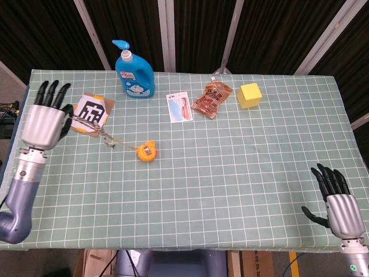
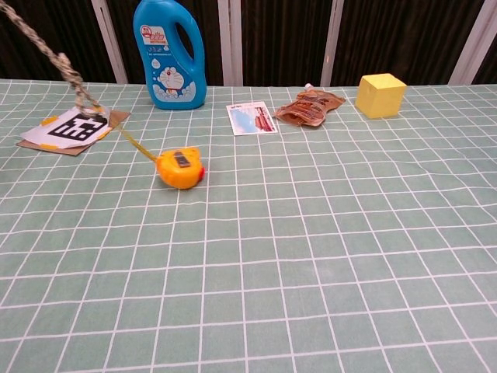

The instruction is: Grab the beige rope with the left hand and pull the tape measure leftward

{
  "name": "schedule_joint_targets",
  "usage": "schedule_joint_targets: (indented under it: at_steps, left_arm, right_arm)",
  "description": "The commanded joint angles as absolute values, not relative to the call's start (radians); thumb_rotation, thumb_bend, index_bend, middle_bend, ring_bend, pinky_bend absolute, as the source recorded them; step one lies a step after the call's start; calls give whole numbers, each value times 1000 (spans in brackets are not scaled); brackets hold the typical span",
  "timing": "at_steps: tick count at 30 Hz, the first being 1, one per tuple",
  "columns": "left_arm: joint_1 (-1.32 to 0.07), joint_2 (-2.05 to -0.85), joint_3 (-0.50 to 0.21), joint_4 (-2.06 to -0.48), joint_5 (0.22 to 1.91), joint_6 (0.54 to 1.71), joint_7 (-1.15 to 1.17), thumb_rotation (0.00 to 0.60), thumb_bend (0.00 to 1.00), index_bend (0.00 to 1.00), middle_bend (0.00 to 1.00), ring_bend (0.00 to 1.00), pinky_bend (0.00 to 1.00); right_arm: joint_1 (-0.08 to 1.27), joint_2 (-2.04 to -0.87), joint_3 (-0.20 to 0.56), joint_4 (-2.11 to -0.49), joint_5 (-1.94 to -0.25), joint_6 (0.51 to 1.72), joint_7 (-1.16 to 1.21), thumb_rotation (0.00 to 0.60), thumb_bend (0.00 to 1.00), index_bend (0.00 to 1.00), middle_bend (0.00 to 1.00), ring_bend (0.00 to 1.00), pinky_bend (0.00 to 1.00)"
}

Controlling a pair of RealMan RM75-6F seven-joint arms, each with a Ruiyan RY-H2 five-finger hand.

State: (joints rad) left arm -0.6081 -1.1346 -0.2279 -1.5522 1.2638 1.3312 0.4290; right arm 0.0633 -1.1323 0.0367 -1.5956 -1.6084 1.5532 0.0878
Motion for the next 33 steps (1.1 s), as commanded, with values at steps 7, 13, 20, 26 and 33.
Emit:
schedule_joint_targets:
  at_steps: [7,13,20,26,33]
  left_arm:
    - [-514,-1006,-204,-1504,1254,1327,281,600,340,428,14,0,0]
    - [-460,-958,-168,-1577,1241,1300,227,600,68,190,0,0,0]
    - [-306,-968,-78,-1800,1301,1403,73,600,65,127,0,0,0]
    - [-187,-1049,51,-1807,1483,1501,69,600,32,37,0,0,0]
    - [-122,-1145,94,-1689,1597,1582,107,600,8,0,0,0,0]
  right_arm:
    - [62,-1138,38,-1596,-1609,1558,71,600,219,0,0,0,0]
    - [61,-1136,37,-1596,-1611,1558,73,600,219,0,0,0,0]
    - [62,-1132,33,-1594,-1615,1554,76,600,219,0,0,0,0]
    - [63,-1128,29,-1595,-1618,1549,66,600,219,0,0,0,0]
    - [62,-1128,28,-1595,-1621,1550,58,600,219,0,0,0,0]
